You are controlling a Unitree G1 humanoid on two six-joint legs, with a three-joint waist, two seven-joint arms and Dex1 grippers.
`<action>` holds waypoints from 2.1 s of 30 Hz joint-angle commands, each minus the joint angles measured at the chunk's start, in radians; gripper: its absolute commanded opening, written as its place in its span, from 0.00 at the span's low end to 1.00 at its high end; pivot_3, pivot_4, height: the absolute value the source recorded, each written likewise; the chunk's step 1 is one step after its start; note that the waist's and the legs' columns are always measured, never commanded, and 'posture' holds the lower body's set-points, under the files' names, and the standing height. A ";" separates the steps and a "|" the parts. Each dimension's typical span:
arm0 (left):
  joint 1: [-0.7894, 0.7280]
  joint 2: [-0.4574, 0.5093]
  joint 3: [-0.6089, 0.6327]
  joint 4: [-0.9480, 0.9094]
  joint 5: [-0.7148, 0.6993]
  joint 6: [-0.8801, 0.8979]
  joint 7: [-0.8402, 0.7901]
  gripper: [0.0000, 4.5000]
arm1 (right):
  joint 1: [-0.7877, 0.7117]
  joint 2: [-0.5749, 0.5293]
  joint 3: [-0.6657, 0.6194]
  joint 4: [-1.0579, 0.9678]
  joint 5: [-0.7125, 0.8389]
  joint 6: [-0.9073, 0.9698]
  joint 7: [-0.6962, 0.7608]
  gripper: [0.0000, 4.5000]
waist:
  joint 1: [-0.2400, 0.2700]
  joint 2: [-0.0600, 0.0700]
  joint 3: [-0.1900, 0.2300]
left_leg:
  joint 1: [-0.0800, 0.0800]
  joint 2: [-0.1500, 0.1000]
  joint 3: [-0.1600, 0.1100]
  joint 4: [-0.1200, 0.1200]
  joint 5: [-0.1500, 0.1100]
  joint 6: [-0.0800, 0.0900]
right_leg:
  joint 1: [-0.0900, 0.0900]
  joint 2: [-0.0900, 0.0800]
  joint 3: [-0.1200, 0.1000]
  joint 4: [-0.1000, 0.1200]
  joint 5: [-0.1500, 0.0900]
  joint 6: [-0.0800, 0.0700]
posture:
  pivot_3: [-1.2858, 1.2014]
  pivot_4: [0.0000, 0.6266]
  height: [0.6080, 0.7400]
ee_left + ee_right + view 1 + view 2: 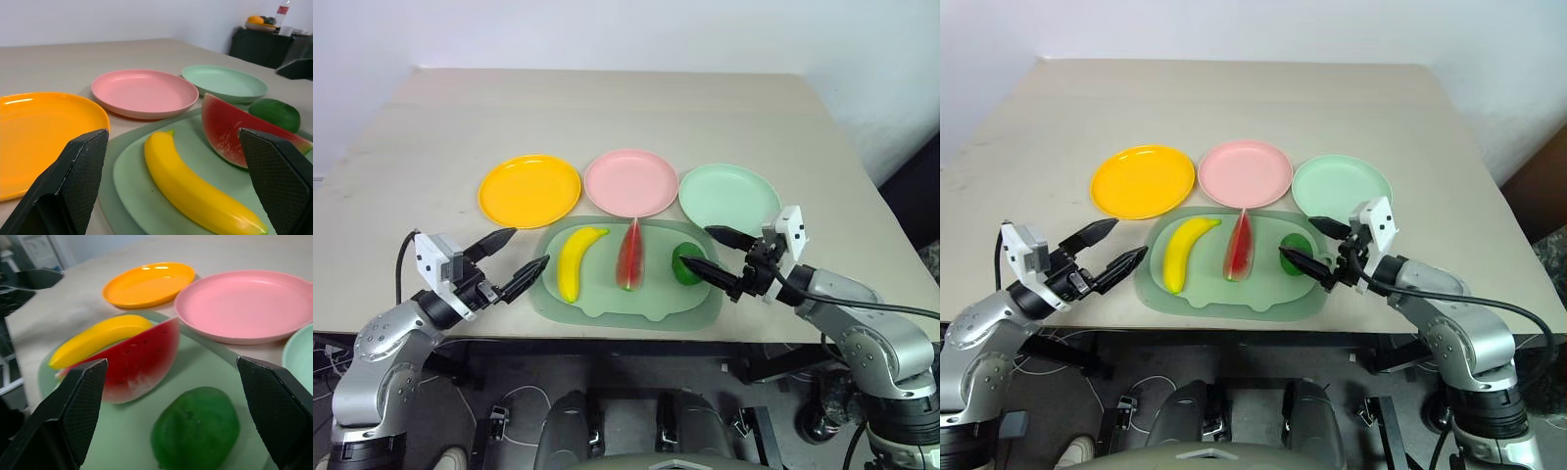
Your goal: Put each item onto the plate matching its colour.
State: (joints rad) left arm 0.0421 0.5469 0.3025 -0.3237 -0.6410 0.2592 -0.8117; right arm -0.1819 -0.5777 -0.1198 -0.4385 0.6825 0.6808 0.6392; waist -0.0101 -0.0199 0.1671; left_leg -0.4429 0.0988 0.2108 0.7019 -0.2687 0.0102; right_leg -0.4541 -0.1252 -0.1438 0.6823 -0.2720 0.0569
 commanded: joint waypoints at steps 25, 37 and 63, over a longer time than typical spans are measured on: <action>-0.176 0.026 -0.059 0.098 0.028 -0.001 -0.070 1.00 | -0.116 0.109 0.122 0.050 -0.056 0.310 -0.267 0.96 | -0.003 0.000 0.000 | -0.001 0.000 0.001 0.000 0.000 0.000 | -0.001 0.000 0.000 0.000 0.000 0.000 | 0.52 0.24 0.66; -0.133 0.010 -0.044 0.073 0.043 -0.028 -0.046 1.00 | -0.266 0.017 0.023 0.079 -0.059 0.228 -0.161 0.60 | -0.008 0.000 0.000 | -0.001 0.000 0.001 0.000 0.000 0.000 | -0.001 0.000 0.000 0.000 0.000 0.000 | 0.52 0.24 0.66; -0.010 0.004 -0.009 -0.028 0.038 -0.065 0.039 1.00 | -0.605 0.013 0.105 0.875 -0.469 -0.296 0.028 0.99 | -0.008 0.001 0.000 | -0.001 0.001 0.004 -0.001 0.001 -0.001 | -0.005 0.000 0.002 0.002 0.000 0.000 | 0.52 0.24 0.66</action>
State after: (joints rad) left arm 0.0355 0.5427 0.2675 -0.3196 -0.5973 0.2107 -0.7703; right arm -0.7925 -0.5372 0.0306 0.5271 0.1852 0.3727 0.6600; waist -0.0182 -0.0192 0.1673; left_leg -0.4442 0.0994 0.2151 0.7012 -0.2680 0.0092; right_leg -0.4590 -0.1249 -0.1415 0.6840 -0.2720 0.0572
